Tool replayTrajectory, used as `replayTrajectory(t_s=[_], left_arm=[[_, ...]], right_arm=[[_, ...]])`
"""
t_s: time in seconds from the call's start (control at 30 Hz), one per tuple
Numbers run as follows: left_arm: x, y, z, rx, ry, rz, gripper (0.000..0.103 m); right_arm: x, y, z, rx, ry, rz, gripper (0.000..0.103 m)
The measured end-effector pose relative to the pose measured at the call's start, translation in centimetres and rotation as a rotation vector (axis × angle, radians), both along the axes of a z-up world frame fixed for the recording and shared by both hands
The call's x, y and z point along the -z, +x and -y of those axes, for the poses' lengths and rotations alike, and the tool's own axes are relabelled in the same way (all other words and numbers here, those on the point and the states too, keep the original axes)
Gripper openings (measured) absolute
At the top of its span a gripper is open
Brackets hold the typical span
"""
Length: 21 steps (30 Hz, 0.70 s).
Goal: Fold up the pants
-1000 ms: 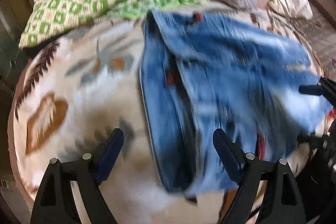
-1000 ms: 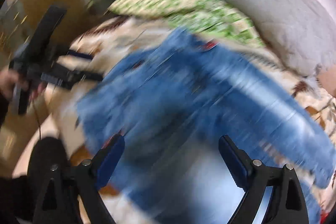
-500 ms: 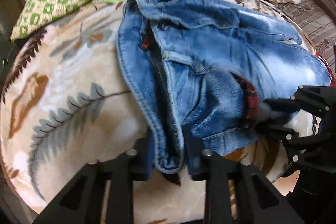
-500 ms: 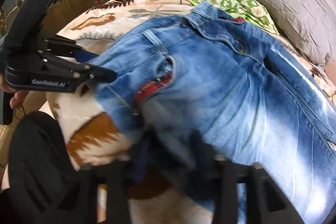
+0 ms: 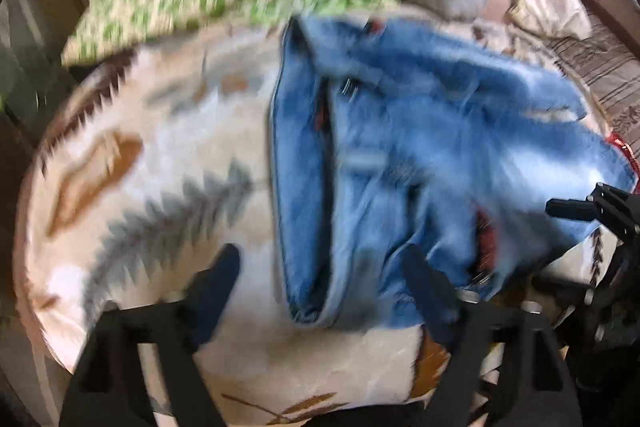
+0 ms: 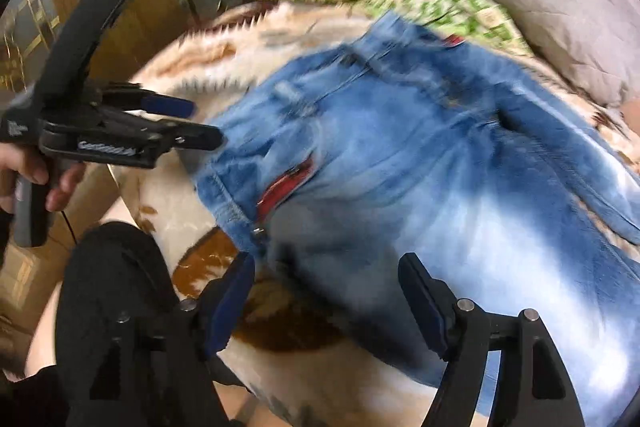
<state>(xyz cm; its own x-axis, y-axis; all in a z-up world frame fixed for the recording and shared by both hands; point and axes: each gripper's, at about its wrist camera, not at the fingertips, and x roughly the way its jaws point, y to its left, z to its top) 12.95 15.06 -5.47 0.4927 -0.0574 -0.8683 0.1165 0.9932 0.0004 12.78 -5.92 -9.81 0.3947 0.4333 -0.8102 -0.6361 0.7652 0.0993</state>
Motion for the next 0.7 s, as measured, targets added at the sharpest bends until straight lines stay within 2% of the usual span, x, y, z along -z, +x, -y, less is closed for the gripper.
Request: replayTrajectory(t_s=[0.13,0.33,0.53,0.6,0.7], left_arm=[[-2.6,1.5,3.9,0.059,0.021,0.038,0.102],[-4.1,4.7,13.7,0.205,0.112,0.095,0.103],[-5.4,8.3,21.2,0.296,0.125,0.109,0.103],[-5.9,9.7,23.8,0.346,0.113,0.102,0.103],[-5.9,12.2,26.7,0.413,0.08,0.08,0.103]], right_arm=[[-3.0,1.0,6.2,0.145,0.021,0.066,0.08],[-6.4,3.3,16.4,0.38,-0.033,0.111,0.08],[-9.5,5.2,26.0,0.566,-0.104,0.141,0.08],[-10.1,6.2,29.1,0.612,-0.096,0.095,0.08],[-10.3,8.1,32.6,0.617,-0.056,0.01,0.08]])
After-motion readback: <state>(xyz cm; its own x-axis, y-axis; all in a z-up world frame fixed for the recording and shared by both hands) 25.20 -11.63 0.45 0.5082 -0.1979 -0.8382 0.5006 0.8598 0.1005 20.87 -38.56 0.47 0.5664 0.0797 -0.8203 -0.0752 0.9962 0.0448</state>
